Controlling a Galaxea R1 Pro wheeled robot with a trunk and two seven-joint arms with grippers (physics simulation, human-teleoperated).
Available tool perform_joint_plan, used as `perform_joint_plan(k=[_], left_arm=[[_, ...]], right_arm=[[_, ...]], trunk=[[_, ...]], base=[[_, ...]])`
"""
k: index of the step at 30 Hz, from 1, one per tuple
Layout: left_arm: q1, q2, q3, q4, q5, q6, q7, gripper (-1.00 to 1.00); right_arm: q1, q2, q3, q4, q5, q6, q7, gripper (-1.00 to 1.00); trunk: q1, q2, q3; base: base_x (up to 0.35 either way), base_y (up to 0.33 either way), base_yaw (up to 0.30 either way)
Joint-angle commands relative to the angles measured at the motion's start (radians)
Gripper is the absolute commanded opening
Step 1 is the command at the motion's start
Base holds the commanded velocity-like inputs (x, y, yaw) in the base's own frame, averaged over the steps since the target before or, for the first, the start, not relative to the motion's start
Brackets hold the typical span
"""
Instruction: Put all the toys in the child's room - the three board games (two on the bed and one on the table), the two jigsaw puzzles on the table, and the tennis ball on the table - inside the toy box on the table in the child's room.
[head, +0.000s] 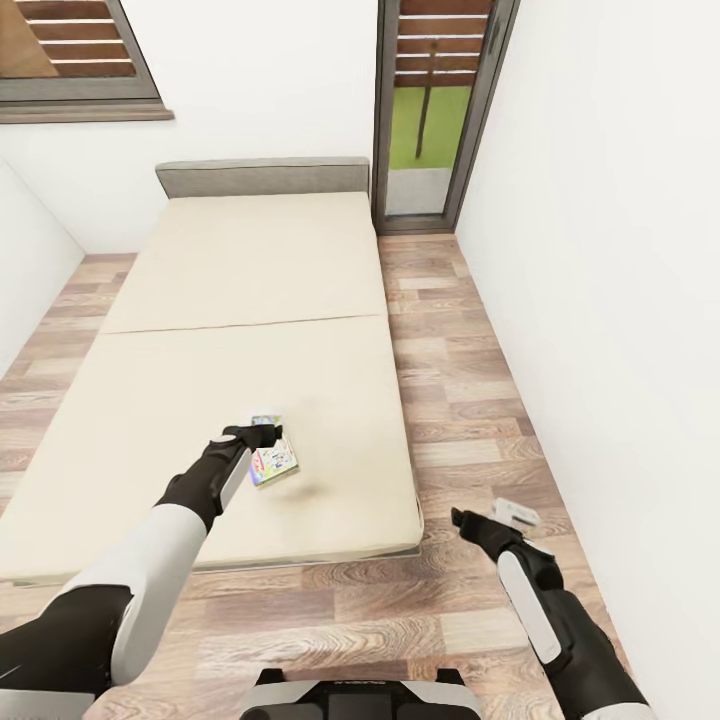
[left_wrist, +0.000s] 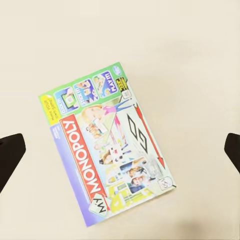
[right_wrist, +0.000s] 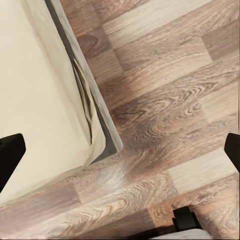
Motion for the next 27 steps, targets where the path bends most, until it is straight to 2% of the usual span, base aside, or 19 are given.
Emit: perform_joint_plan(k=[1,4,9,13,22,27], left_arm=[[-0.001,0.000,0.001,-0.002,0.002,0.006,0.003,1.00],[-0.002,0.006,0.001,-0.002,0.002,0.005,0.003,1.00],[-0.003,0.030,0.002,-0.002,0.006,0.003,0.003,1.00],[-0.003,0.035,0.002,-0.003,0.007,0.002,0.003,1.00],[-0.003,0.037,0.002,-0.018,0.008,-0.003,0.003,1.00],[-0.003,0.037,0.002,-0.024,0.008,-0.030,0.003,1.00]], right_arm=[[-0.004,-0.003,0.000,-0.002,-0.012,0.011,-0.011,1.00],[-0.010,-0.007,-0.014,-0.002,-0.016,0.025,-0.013,1.00],[-0.010,-0.009,-0.066,-0.001,-0.019,0.038,-0.011,1.00],[-0.004,-0.010,-0.083,-0.002,-0.019,0.040,-0.010,1.00],[-0.001,-0.011,-0.091,-0.003,-0.019,0.041,-0.009,1.00],[-0.001,-0.011,-0.090,-0.002,-0.015,0.041,-0.008,1.00]], trunk=[[0.001,-0.002,-0.001],[0.001,-0.002,-0.001],[0.001,-0.002,-0.001],[0.001,-0.002,-0.001],[0.001,-0.002,-0.001],[0.001,-0.002,-0.001]], base=[[0.000,0.000,0.000],[0.000,0.000,0.000],[0.000,0.000,0.000],[0.000,0.000,0.000],[0.000,0.000,0.000],[0.000,0.000,0.000]])
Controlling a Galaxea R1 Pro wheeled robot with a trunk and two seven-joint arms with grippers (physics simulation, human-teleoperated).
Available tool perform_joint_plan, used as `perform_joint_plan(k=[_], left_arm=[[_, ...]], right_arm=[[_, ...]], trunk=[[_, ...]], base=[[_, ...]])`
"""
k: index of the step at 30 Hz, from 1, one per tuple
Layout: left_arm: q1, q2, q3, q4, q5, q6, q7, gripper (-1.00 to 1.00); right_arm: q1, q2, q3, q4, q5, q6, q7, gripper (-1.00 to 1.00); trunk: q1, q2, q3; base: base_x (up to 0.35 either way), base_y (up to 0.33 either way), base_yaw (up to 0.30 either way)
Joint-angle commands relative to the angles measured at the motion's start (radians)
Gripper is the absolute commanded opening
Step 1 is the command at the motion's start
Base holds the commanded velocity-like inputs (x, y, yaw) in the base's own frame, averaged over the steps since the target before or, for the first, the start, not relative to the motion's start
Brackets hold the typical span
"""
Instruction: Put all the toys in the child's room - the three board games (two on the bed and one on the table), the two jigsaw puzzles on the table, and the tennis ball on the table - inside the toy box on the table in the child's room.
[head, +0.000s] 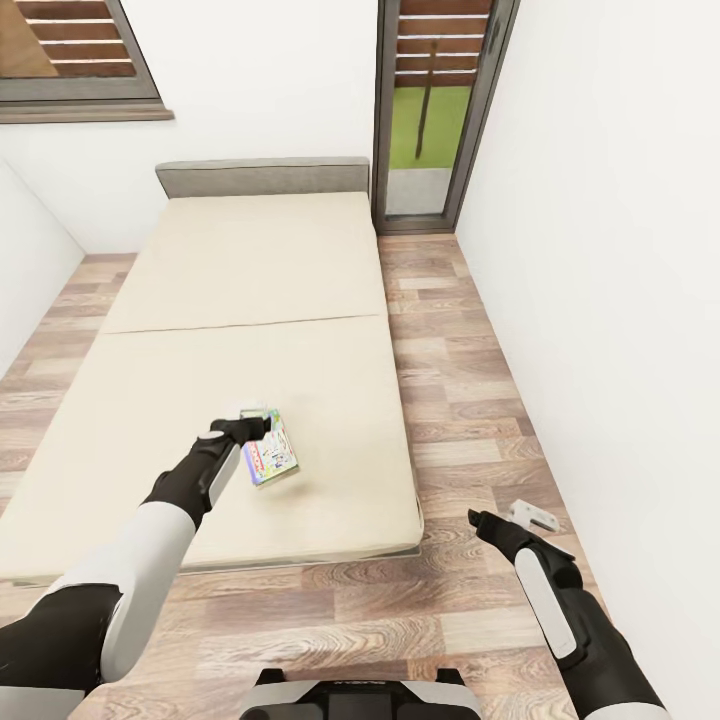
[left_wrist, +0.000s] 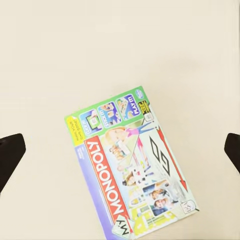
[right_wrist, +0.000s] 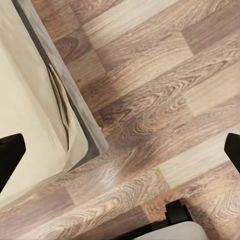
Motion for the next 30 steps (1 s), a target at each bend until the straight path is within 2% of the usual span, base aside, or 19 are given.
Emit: perform_joint_plan(k=[1,10,30], left_arm=[[0.000,0.000,0.000,-0.002,0.002,0.000,0.002,1.00],[0.000,-0.001,-0.001,-0.004,0.002,-0.027,0.003,1.00],[0.000,0.000,0.001,-0.005,0.002,-0.030,0.003,1.00]], right_arm=[[0.000,0.000,0.001,-0.002,-0.009,0.003,-0.008,1.00],[0.001,0.000,0.008,-0.001,-0.003,-0.026,-0.006,1.00],[0.001,0.001,0.012,0.000,-0.001,-0.041,0.001,1.00]], trunk=[[0.001,-0.002,-0.001],[0.001,-0.002,-0.001],[0.001,-0.002,-0.003]], base=[[0.000,0.000,0.000],[0.000,0.000,0.000],[0.000,0.000,0.000]])
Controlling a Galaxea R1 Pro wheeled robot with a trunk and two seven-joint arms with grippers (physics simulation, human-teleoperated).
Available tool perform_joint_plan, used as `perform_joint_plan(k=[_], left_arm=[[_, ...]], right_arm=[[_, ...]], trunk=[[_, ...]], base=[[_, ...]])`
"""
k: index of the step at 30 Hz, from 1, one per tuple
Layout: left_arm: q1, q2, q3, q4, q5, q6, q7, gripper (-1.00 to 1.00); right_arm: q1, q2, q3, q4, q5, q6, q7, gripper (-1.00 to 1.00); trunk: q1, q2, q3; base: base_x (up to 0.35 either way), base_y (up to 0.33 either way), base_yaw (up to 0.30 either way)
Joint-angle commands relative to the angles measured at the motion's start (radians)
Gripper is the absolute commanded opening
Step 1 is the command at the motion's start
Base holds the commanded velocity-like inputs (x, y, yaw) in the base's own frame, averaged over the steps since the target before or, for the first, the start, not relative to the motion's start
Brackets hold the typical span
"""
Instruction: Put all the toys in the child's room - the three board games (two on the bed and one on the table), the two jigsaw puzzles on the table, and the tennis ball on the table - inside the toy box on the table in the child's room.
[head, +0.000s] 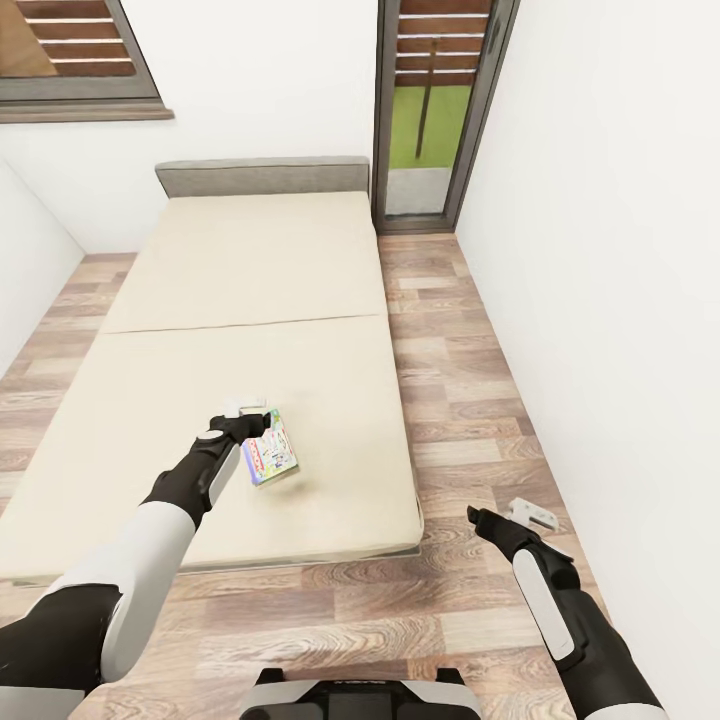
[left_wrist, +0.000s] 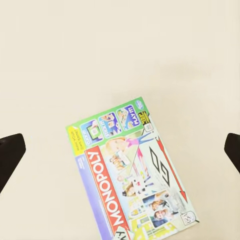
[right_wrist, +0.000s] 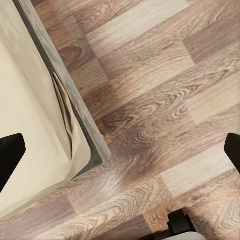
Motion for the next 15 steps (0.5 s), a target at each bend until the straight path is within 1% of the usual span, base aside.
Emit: perform_joint_plan(k=[1,8,15], left_arm=[[0.000,0.000,0.000,-0.002,0.002,0.006,0.002,1.00],[-0.001,-0.008,0.000,-0.002,-0.001,0.006,0.003,1.00],[-0.002,-0.009,0.000,-0.002,-0.002,0.005,0.003,1.00]], right_arm=[[0.000,-0.001,0.001,-0.002,-0.010,0.003,-0.008,1.00],[0.000,0.000,0.001,-0.002,-0.010,0.003,-0.008,1.00],[0.000,-0.001,0.001,0.000,-0.010,0.003,-0.008,1.00]], trunk=[[0.001,-0.002,-0.002],[0.001,-0.002,-0.004],[0.001,-0.002,-0.008]], base=[[0.000,0.000,0.000],[0.000,0.000,0.000],[0.000,0.000,0.000]])
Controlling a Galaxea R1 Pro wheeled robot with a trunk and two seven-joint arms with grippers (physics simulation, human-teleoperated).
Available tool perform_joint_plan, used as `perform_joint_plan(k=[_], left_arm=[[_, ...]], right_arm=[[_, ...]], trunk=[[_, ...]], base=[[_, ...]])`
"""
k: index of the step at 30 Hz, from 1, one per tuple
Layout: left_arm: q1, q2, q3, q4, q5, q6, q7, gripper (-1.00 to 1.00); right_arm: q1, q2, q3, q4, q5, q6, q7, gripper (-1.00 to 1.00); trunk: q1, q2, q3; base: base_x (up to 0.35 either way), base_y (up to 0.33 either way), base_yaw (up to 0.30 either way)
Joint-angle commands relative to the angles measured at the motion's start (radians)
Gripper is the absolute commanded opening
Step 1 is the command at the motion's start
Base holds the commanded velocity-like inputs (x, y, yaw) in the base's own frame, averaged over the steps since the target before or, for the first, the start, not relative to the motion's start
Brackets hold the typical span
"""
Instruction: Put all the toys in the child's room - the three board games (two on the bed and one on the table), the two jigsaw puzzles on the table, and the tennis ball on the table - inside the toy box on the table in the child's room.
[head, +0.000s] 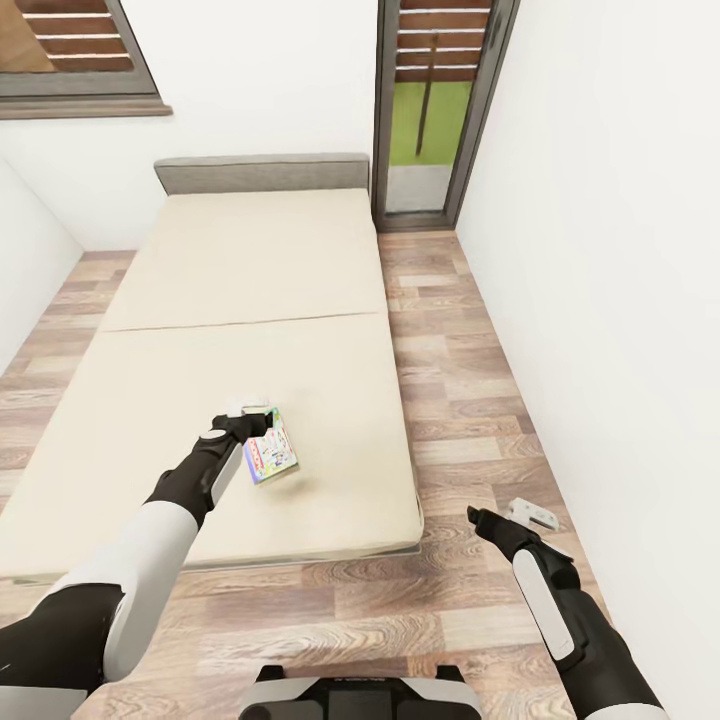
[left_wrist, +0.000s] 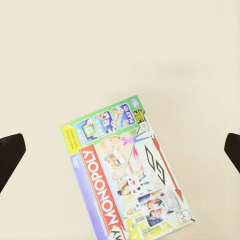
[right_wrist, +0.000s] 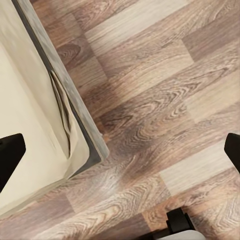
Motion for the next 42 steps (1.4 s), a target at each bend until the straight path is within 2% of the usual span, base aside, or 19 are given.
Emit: perform_joint_plan(k=[1,14,27,42], left_arm=[[-0.001,0.000,0.000,-0.002,0.002,0.006,0.002,1.00],[-0.001,0.007,0.000,-0.002,0.001,-0.003,0.002,1.00],[-0.001,0.008,-0.001,0.003,0.000,-0.080,0.002,1.00],[-0.001,0.007,-0.003,-0.007,0.000,-0.084,0.002,1.00]], right_arm=[[0.000,-0.001,0.001,-0.002,-0.010,0.003,-0.008,1.00],[0.000,0.001,0.001,0.002,-0.010,0.003,-0.008,1.00],[0.000,0.002,0.002,0.005,-0.010,0.003,-0.008,1.00],[0.000,0.000,0.001,0.006,-0.010,0.003,-0.008,1.00]], trunk=[[0.001,-0.002,-0.002],[0.001,-0.002,-0.019],[0.001,-0.002,-0.040],[0.001,-0.002,-0.063]], base=[[0.000,0.000,0.000],[0.000,0.000,0.000],[0.000,0.000,0.000],[0.000,0.000,0.000]])
